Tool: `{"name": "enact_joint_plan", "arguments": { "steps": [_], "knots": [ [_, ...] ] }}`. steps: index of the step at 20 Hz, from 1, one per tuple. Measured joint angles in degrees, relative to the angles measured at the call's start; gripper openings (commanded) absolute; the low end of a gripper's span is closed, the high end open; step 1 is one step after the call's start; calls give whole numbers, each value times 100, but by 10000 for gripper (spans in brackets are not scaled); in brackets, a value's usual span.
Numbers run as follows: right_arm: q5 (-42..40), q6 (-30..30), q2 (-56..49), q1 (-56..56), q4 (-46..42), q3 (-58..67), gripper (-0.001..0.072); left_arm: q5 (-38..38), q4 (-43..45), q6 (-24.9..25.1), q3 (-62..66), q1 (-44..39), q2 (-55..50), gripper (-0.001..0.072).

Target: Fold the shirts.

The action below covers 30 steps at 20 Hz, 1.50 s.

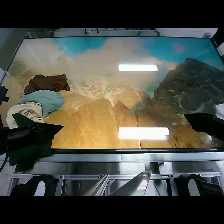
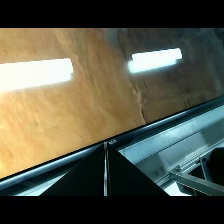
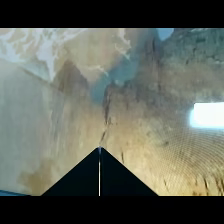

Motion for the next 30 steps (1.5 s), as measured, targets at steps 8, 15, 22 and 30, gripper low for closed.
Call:
{"name": "enact_joint_plan", "arguments": {
  "steps": [8, 15, 22, 30],
  "knots": [
    [0, 0, 0, 0, 0, 0, 18, 2, 0, 0, 0, 0, 0, 9],
    [0, 0, 0, 0, 0, 0, 18, -162, 2, 0, 0, 0, 0, 9],
    [-87, 2, -42, 2, 501, 0, 19, -1257, 1502, 0, 1036, 15, -1204, 13],
    [-205, 2, -568, 2, 876, -4, 20, -929, 3753, 2, 5412, 33, -6258, 715]
  ]
}}
